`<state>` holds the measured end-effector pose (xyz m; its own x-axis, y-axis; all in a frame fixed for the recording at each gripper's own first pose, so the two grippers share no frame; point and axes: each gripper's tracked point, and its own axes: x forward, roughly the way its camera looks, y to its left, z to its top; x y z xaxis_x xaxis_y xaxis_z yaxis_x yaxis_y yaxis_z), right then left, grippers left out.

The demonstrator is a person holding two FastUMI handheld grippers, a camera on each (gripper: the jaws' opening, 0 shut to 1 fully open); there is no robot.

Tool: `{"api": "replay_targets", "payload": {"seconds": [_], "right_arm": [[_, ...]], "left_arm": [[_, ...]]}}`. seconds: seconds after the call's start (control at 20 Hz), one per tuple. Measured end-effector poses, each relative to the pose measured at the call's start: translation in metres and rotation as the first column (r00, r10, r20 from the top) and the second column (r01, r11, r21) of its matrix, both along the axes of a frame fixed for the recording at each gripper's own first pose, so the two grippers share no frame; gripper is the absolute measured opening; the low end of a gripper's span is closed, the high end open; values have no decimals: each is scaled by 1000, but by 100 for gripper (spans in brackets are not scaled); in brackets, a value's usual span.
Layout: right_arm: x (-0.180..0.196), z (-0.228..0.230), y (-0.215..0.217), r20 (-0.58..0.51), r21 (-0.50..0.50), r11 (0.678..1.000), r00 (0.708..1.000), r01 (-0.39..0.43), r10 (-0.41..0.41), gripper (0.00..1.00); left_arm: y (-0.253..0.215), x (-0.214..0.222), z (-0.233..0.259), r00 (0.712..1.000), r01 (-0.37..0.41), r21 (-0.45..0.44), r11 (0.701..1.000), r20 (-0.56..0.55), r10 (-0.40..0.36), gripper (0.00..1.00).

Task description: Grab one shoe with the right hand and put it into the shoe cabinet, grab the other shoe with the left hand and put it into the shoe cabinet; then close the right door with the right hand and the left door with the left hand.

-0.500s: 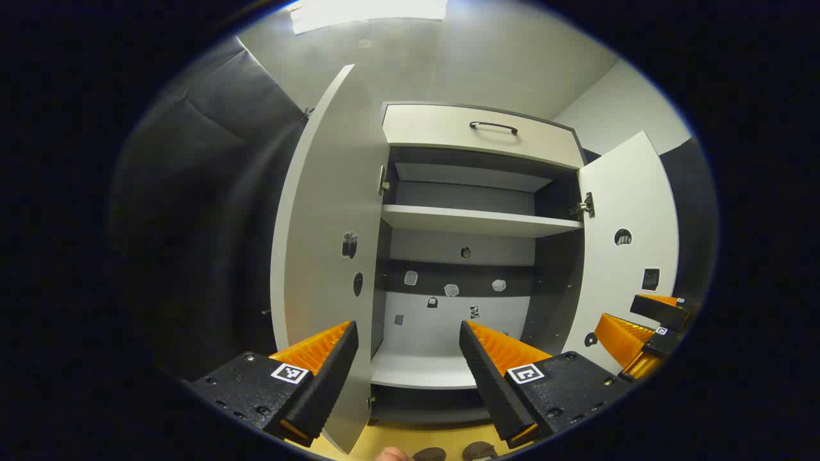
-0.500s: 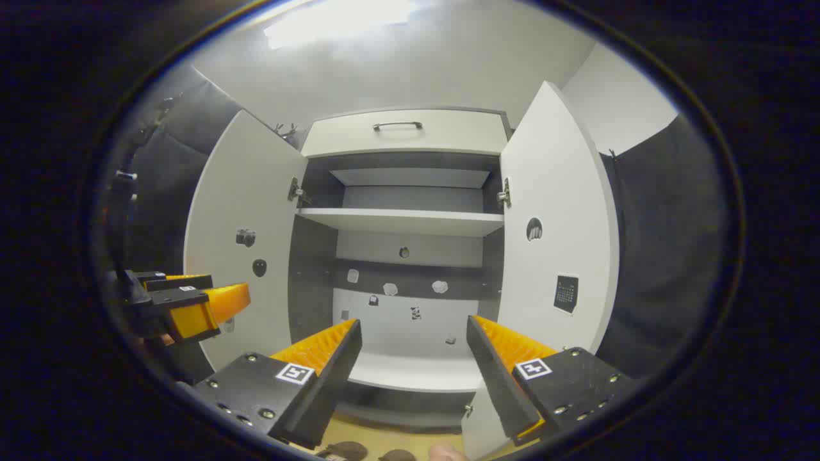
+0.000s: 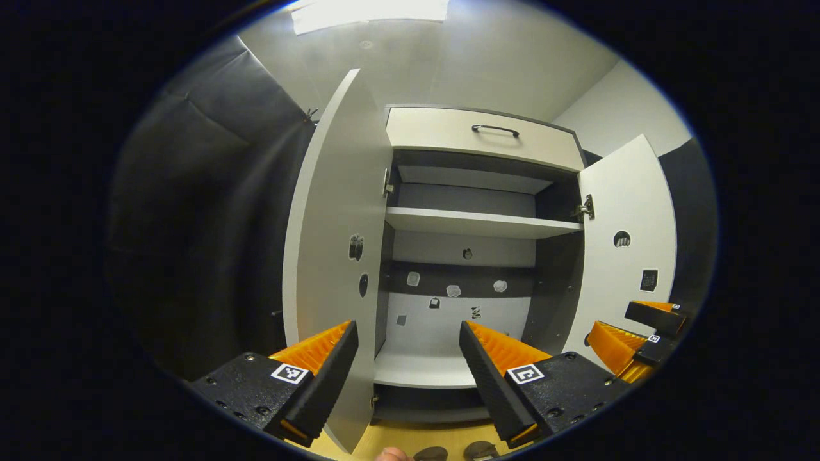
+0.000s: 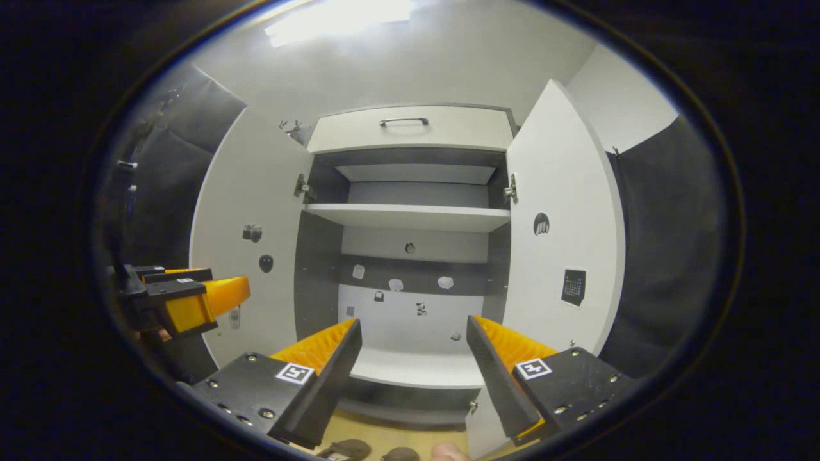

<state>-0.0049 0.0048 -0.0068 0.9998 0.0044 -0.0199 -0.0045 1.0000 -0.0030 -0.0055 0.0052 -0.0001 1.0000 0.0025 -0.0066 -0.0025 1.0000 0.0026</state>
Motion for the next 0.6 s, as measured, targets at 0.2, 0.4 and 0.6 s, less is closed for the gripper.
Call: {"api": "replay_targets", "payload": {"seconds": [0.2, 0.4, 0.6], "right_arm": [[0, -2, -2, 8, 2, 1000, 1000, 14, -14, 94], [1, -49, 4, -85, 7, 1000, 996, 2, -2, 94], [-9, -132, 15, -245, 6, 1000, 969, -12, 13, 99]], "left_arm": [[2, 0, 3, 1000, -1, 9, 1000, 9, 1, 96], [7, 0, 4, 1000, -8, 14, 1000, 10, 7, 96], [15, -2, 3, 1000, -25, 28, 999, 7, 25, 97]]}}
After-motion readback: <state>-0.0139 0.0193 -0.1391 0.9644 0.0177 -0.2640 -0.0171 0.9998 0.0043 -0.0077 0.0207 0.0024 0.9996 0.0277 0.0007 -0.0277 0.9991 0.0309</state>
